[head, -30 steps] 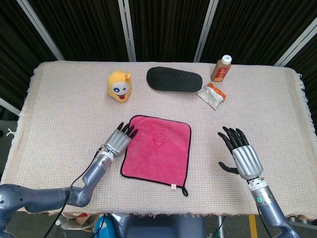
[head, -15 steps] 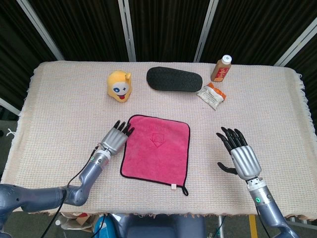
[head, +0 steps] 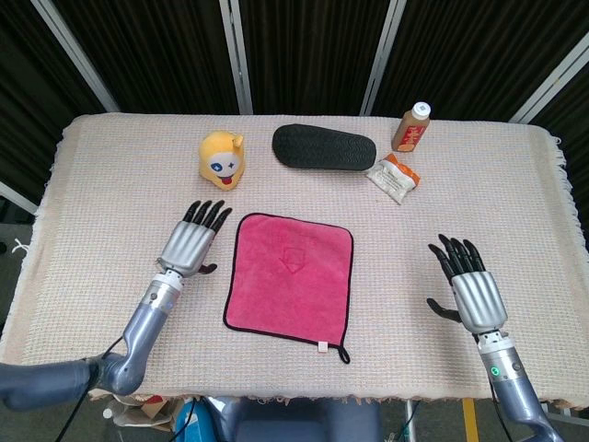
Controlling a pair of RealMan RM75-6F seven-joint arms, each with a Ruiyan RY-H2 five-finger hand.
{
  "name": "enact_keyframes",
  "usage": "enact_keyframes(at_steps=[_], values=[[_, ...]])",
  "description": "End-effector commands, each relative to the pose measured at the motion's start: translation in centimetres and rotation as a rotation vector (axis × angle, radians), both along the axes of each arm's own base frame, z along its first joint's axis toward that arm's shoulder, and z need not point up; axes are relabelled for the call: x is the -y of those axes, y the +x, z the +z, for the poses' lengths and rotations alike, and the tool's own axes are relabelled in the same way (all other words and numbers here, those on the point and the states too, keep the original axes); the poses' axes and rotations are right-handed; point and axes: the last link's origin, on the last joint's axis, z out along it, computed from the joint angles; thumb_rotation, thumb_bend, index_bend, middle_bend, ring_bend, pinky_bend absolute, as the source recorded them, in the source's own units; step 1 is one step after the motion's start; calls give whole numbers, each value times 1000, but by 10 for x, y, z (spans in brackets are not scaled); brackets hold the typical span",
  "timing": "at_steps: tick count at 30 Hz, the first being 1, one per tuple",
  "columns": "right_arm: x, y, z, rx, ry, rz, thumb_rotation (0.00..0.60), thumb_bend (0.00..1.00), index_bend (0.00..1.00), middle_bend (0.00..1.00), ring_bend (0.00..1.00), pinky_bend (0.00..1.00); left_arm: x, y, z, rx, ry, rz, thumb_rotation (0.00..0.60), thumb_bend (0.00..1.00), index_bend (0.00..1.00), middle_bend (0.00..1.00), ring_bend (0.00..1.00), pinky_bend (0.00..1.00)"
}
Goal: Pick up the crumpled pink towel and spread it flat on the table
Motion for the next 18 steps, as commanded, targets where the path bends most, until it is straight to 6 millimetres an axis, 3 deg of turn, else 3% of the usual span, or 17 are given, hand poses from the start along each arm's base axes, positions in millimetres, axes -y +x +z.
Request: enact_keyframes(at_steps=[1, 4, 6, 10, 18], values=[[-6, -12, 4, -4, -20, -35, 600, 214, 99, 30, 0, 0, 31, -22, 36, 144, 109, 6, 600, 75, 0, 0, 0, 0], [-12, -22, 9, -22, -36, -55, 600, 215, 60, 30, 0, 0, 57, -43, 53, 188, 159, 18, 600, 65, 0, 0, 0, 0], [-19, -29, 13, -38, -58, -71, 600, 214, 34, 30, 0, 0, 83, -68, 67, 189, 192, 41, 600, 60, 0, 0, 0, 0], [-32, -38, 16, -44, -75, -108, 600, 214, 2, 25, 0, 0, 119, -102, 81, 179, 215, 91, 600, 47, 0, 0, 0, 0], [-54, -45, 30, -74, -120, -132, 600, 214, 0, 0, 0, 0, 163, -149, 106, 156, 278, 149, 600, 44, 0, 0, 0, 0]])
